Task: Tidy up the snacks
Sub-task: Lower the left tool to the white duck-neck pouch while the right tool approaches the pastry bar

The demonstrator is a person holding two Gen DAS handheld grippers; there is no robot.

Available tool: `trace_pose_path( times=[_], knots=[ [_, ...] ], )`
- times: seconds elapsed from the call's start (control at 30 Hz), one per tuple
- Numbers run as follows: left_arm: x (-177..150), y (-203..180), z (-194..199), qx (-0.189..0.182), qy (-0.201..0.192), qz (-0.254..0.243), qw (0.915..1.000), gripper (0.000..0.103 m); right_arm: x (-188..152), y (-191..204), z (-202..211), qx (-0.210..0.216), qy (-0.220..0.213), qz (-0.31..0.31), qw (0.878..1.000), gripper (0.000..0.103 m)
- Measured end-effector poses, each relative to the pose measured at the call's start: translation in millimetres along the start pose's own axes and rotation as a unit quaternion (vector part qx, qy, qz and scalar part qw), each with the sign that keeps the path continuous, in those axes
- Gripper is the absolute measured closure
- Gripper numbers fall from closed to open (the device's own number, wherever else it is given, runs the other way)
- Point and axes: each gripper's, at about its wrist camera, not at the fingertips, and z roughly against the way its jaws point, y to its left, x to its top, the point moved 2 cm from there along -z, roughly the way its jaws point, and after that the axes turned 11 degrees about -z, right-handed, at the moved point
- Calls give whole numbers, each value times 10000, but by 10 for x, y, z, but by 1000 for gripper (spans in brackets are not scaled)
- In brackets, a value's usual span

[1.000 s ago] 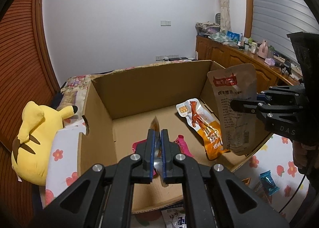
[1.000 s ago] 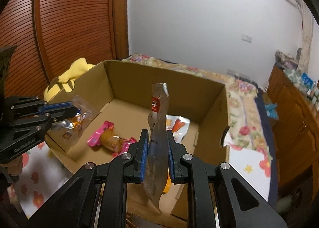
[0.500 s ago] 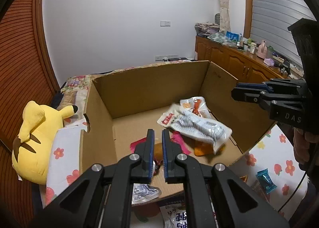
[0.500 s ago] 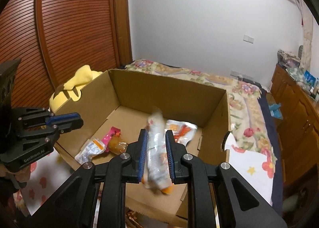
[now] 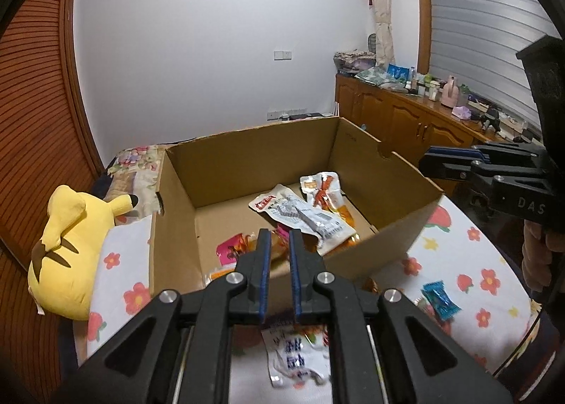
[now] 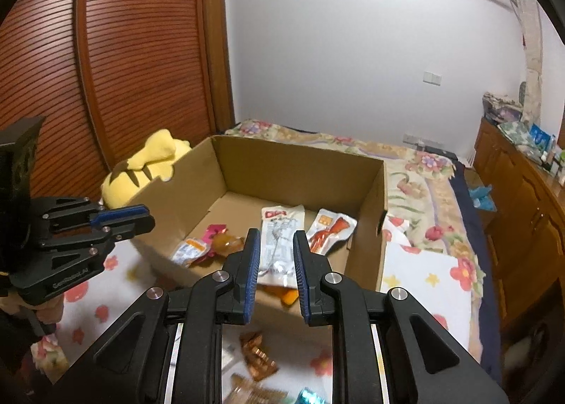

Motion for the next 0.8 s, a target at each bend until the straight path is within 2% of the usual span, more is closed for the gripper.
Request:
trace_pose_path(
  times=[0.1, 0.17, 0.3, 0.5, 0.63, 0.8],
  knots=[
    [-83, -70, 162, -32, -64, -3, 10000, 89, -113, 38, 182, 13, -55, -29, 10000, 79],
    [-142, -122, 234, -65, -84, -2, 9999, 82, -188, 58, 253, 15, -67, -48, 10000, 75],
    [-303, -248, 351, -112, -70, -23, 9999, 80, -417, 85, 365, -67, -39, -94, 9999, 63],
    [-543, -389, 419, -162, 28, -34, 9999, 71, -759, 97, 396, -91, 111, -242, 9996, 47],
    [-703, -427, 388, -175, 127, -20, 9998, 67, -1008, 83, 284, -23, 365, -323, 9988, 44],
    [-942, -436, 235, -249, 409, 46, 9988, 65, -1283, 44, 101, -164, 658, -394, 9969, 39]
  ],
)
